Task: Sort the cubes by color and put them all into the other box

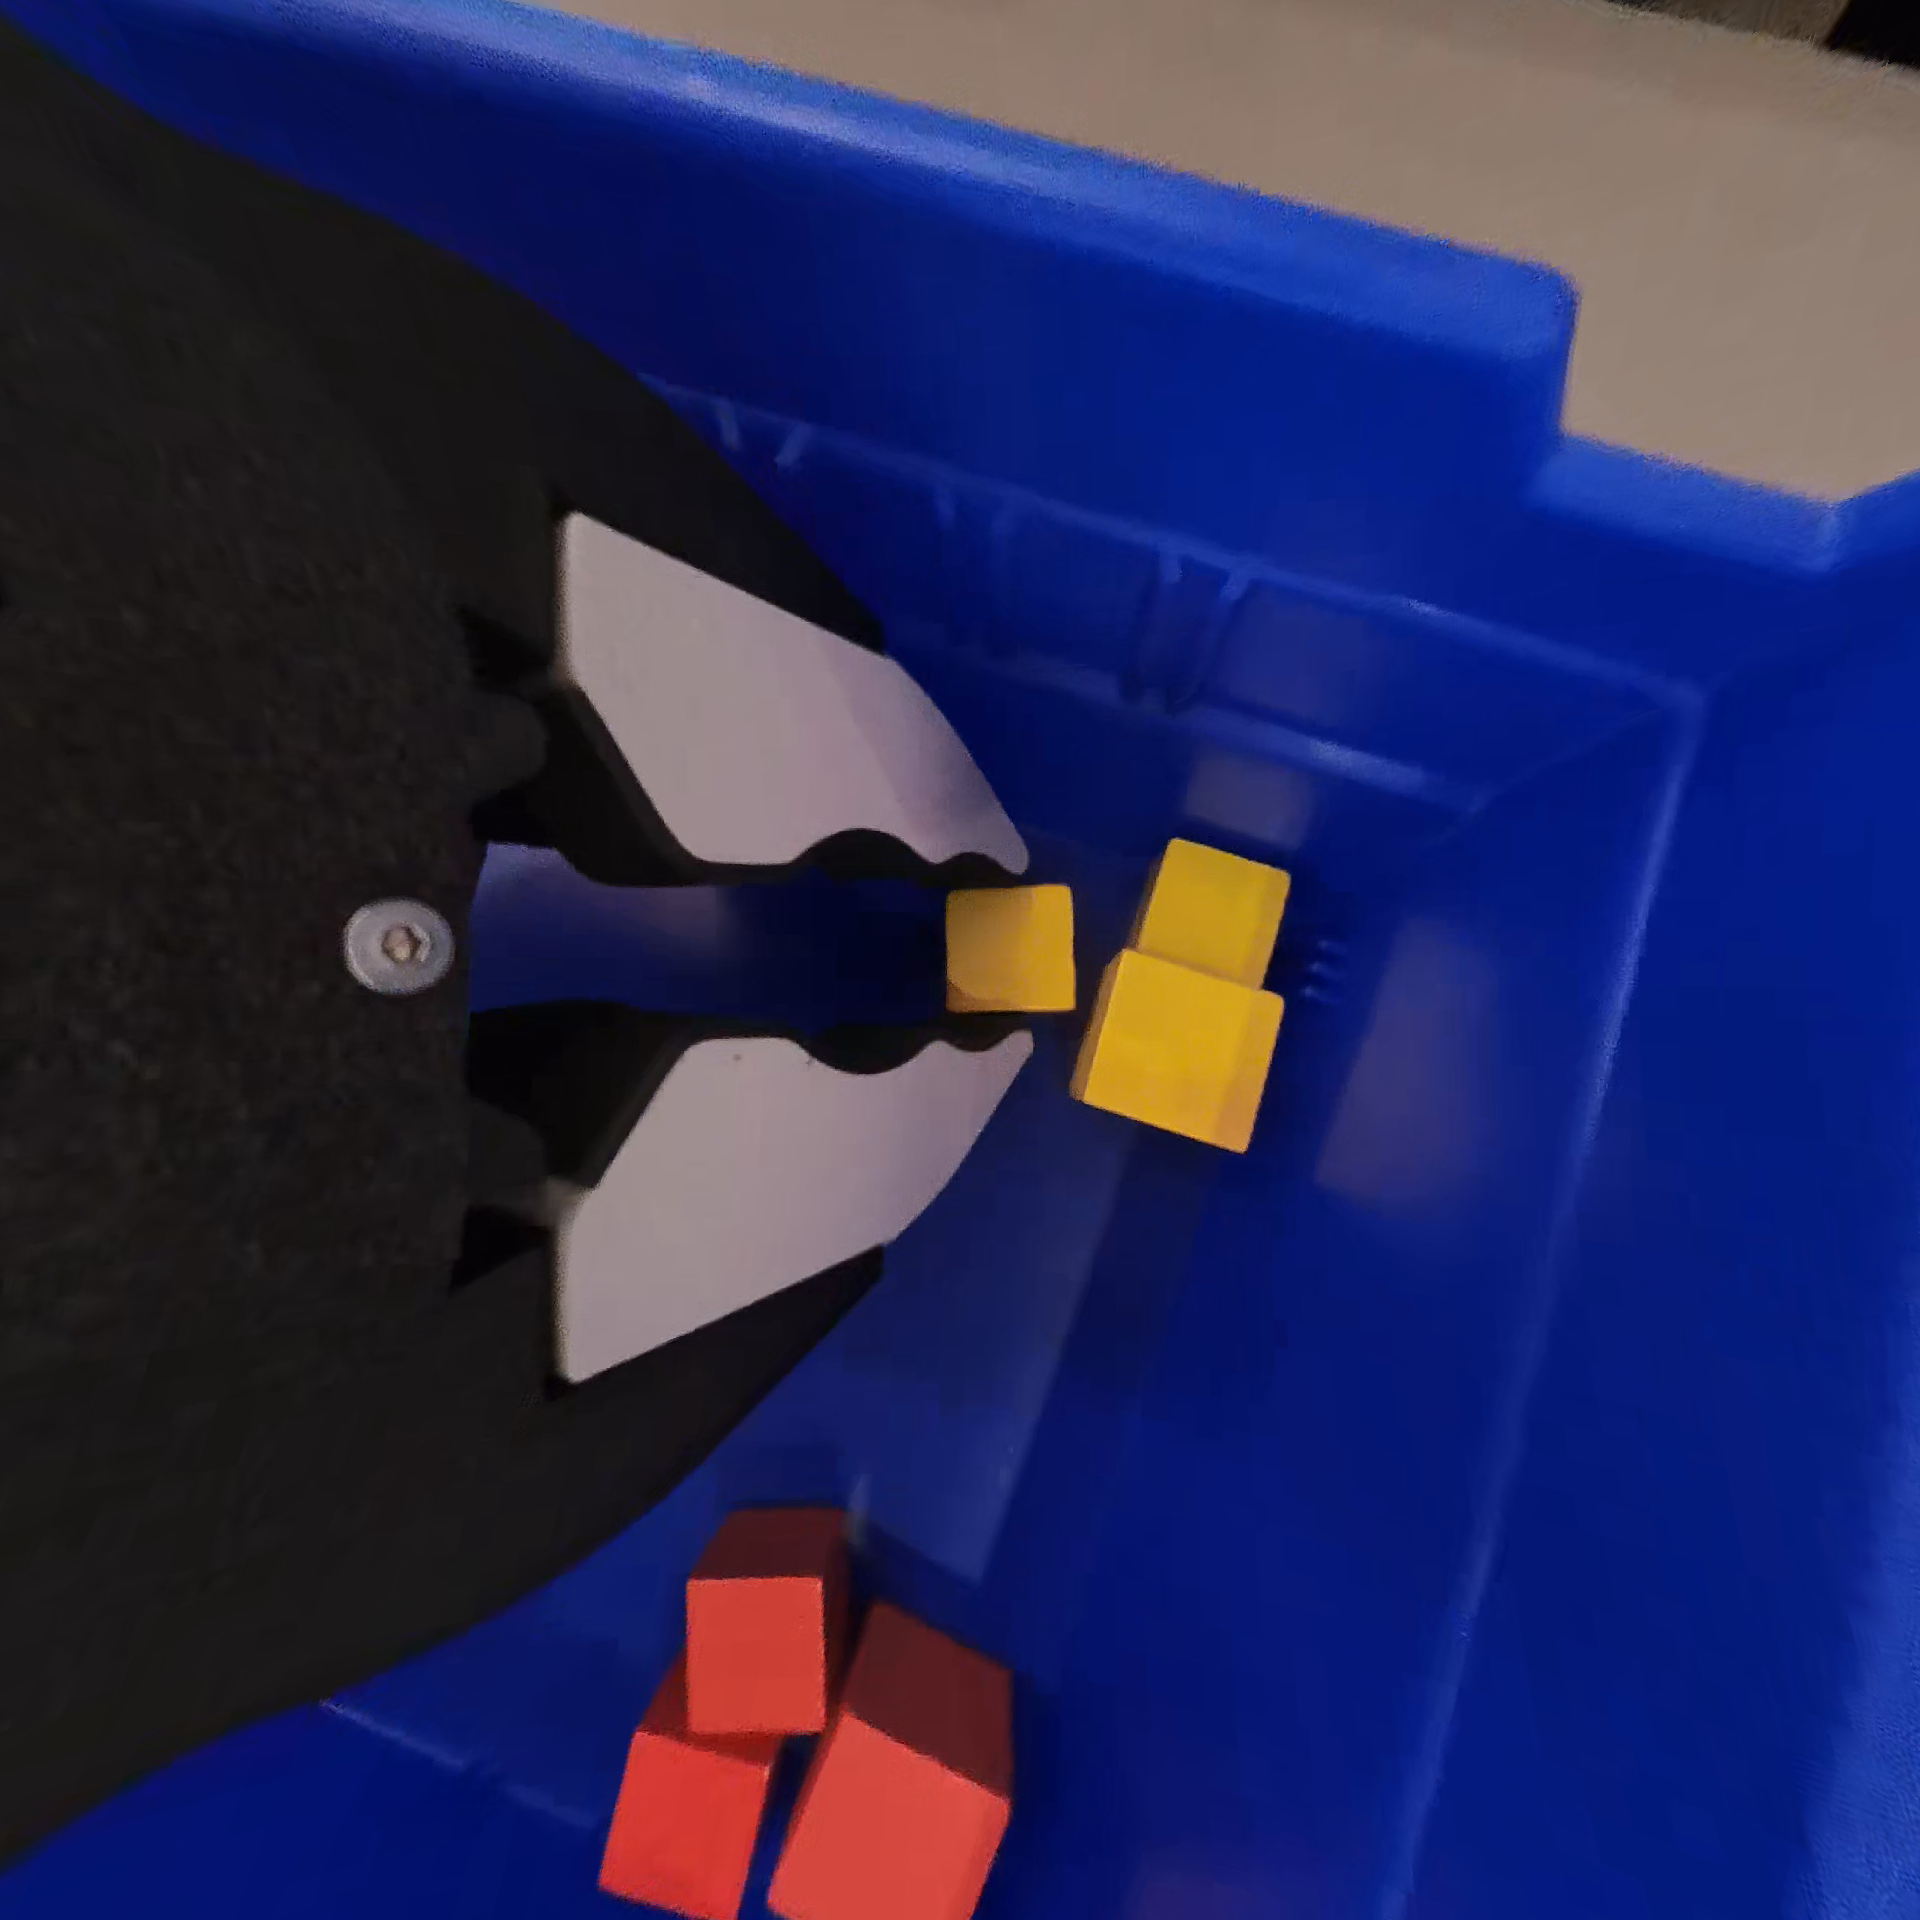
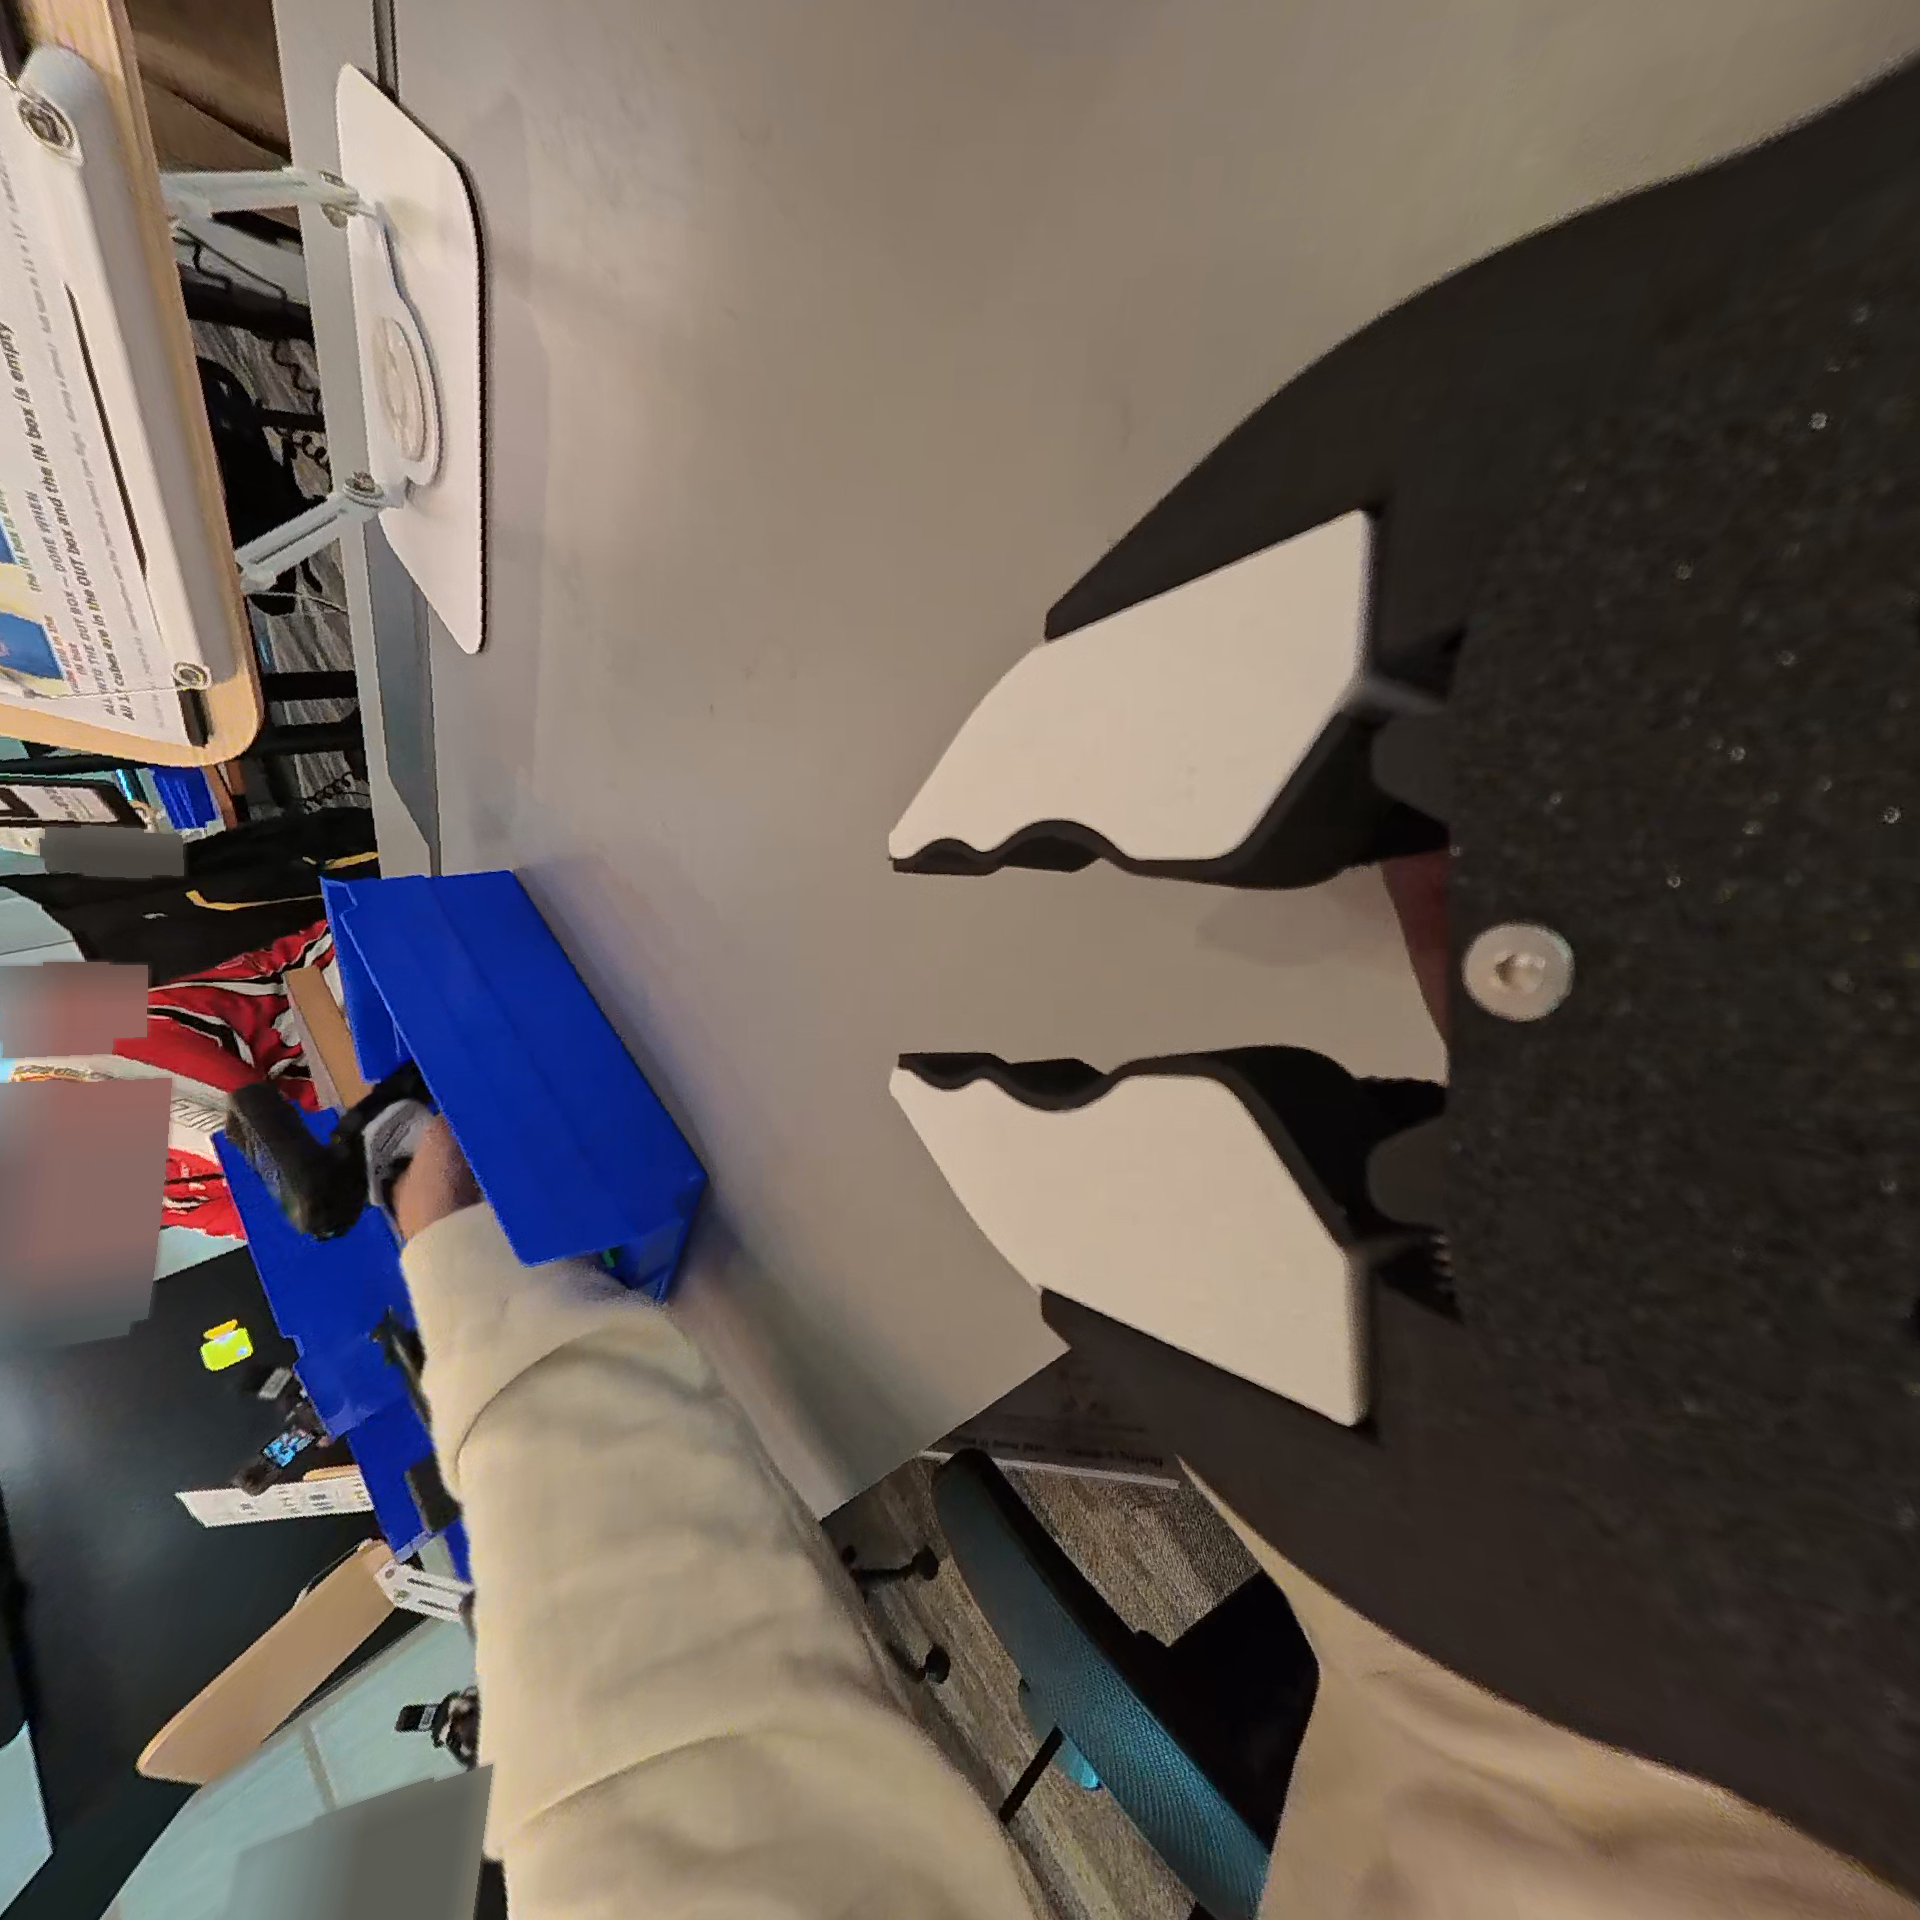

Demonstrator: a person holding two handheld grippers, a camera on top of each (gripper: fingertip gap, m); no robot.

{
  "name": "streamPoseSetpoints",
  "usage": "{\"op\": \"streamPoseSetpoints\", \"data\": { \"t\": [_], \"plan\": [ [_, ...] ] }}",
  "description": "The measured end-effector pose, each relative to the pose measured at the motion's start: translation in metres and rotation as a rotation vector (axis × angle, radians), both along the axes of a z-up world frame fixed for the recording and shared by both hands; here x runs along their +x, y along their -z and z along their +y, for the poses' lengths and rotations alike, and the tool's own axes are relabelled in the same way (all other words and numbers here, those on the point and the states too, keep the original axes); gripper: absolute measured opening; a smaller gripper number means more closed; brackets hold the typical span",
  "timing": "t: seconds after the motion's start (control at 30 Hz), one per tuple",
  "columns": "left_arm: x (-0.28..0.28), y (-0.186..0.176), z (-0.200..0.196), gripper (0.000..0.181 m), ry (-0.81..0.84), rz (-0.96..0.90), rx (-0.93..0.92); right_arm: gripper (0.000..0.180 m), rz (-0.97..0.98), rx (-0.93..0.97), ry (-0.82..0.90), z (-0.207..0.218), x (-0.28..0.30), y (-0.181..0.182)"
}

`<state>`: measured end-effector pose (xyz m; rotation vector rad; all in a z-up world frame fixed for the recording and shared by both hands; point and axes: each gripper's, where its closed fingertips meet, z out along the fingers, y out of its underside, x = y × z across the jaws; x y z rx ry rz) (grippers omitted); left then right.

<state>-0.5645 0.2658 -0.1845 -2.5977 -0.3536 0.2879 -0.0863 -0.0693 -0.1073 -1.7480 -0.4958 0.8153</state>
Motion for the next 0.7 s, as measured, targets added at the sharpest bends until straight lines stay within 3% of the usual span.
{"op": "streamPoseSetpoints", "data": {
  "t": [0.1, 0.23, 0.43, 0.53, 0.7],
  "plan": [
    [0.01, -0.006, -0.007, 0.022, 0.059, -0.013, 0.009, 0.03, 0.001, 0.008, -0.003, 0.001, 0.005, -0.001],
    [0.04, -0.056, -0.031, 0.022, 0.28, -0.051, 0.188, 0.029, 0.011, 0.012, 0.014, 0.004, 0.015, -0.002],
    [0.129, -0.136, -0.143, 0.022, 0.764, -0.376, 0.521, 0.028, 0.022, 0.039, 0.052, 0.008, 0.023, -0.009],
    [0.155, -0.137, -0.192, 0.022, 0.91, -0.502, 0.553, 0.028, 0.015, 0.028, 0.046, 0.009, 0.018, -0.006],
    [0.197, -0.129, -0.238, 0.022, 1.147, -0.637, 0.556, 0.03, 0.118, -0.087, -0.05, 0.011, -0.008, -0.002]
  ]
}}
